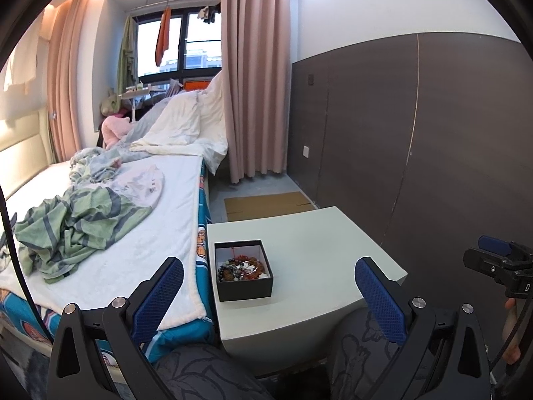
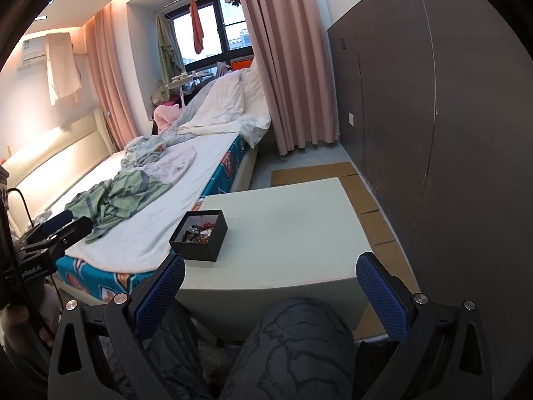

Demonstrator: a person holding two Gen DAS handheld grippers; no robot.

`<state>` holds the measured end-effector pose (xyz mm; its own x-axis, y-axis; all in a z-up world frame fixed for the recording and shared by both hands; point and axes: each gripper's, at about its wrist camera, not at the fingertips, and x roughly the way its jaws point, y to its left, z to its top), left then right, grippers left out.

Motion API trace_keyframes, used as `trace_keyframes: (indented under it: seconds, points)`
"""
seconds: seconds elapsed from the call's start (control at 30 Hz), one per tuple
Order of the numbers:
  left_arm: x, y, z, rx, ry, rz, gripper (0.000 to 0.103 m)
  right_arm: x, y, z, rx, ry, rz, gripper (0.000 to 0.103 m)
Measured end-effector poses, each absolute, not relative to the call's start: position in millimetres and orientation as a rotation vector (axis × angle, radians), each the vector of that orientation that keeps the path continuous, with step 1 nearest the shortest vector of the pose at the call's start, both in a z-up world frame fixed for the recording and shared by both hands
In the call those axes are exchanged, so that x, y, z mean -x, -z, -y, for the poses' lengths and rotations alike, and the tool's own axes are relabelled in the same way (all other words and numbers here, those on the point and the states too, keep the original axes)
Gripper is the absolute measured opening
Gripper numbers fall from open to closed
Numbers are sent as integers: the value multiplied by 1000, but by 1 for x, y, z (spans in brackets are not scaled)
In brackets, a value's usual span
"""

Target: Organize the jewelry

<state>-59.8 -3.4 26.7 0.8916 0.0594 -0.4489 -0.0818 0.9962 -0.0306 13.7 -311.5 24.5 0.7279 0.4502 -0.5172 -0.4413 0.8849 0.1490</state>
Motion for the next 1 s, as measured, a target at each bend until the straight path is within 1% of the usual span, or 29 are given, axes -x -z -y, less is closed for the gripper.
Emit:
trace_keyframes:
  seconds: [1.0]
  points:
    - [55,-28,14,42,-74,-476,103,-10,-24,325,-44,-462,-572,103]
